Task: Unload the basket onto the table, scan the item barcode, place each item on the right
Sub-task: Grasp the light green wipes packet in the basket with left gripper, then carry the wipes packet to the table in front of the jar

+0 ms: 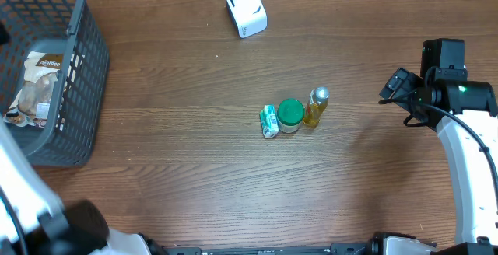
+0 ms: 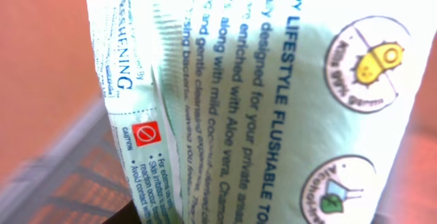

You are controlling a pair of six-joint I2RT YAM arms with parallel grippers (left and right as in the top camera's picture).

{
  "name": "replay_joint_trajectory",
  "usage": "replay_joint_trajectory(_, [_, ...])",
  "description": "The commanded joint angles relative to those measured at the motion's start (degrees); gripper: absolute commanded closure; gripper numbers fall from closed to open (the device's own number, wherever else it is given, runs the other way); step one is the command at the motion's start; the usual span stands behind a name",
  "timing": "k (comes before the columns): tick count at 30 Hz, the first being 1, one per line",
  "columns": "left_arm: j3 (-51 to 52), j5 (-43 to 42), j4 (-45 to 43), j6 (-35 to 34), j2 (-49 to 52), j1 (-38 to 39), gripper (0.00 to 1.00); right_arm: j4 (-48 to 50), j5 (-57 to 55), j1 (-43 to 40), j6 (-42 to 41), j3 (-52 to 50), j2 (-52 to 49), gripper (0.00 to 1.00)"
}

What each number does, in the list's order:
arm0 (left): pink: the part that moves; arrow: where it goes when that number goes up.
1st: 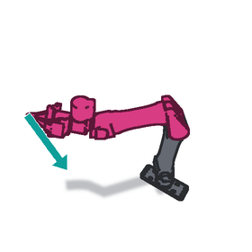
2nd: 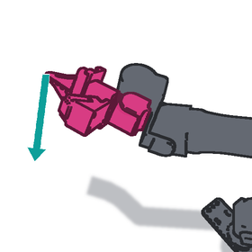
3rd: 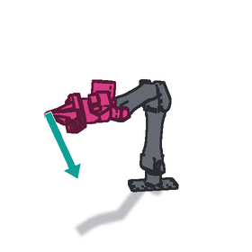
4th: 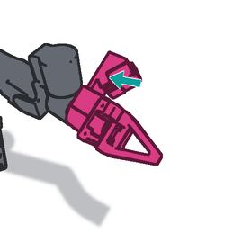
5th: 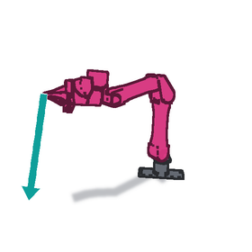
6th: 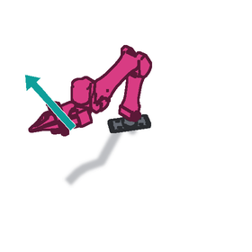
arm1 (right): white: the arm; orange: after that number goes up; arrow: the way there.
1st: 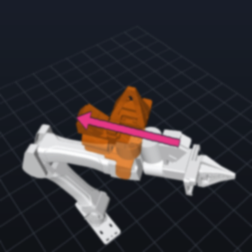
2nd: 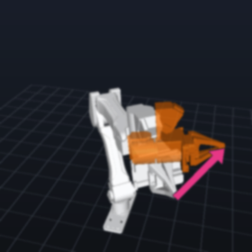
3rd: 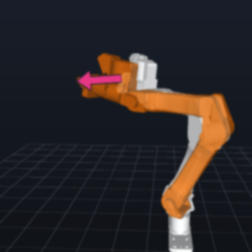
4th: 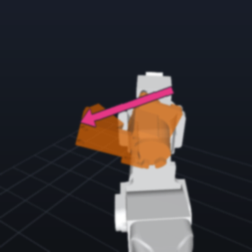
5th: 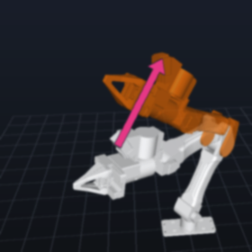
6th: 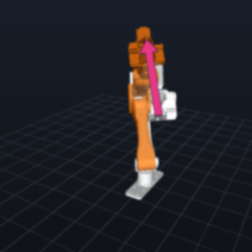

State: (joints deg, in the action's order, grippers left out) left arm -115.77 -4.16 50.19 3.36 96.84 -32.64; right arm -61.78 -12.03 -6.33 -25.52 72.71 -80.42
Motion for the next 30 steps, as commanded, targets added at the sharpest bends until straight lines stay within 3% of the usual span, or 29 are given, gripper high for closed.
replay_joint_trajectory(1, [-0.4,0.8,1.8,-2.9,-2.1,0.2,0.71,0.2,-0.3,-0.1,-0.4,0.6,-0.1,0.0])
replay_joint_trajectory(9, [2.1,2.1,6.6,-5.1,-1.1,1.3,0.72,0.2,-0.3,-0.1,-0.4,0.6,-0.1,0.0])
replay_joint_trajectory(14, [2.1,2.1,7.0,-7.9,-3.7,5.9,0.72,0.2,-0.3,-0.1,-0.4,0.6,-0.1,0.0])
replay_joint_trajectory(22, [2.1,6.3,11.6,-10.6,-9.7,21.0,0.72,0.2,-0.3,-0.1,-0.4,0.6,-0.1,0.0])
replay_joint_trajectory(27, [3.9,6.1,20.8,-17.0,-8.8,30.8,0.72,0.2,-0.3,-0.1,-0.4,0.6,-0.1,0.0])
replay_joint_trajectory(30, [8.7,6.0,21.1,-19.1,-7.9,36.5,0.73,0.2,-0.3,-0.1,-0.4,0.6,-0.1,0.0])
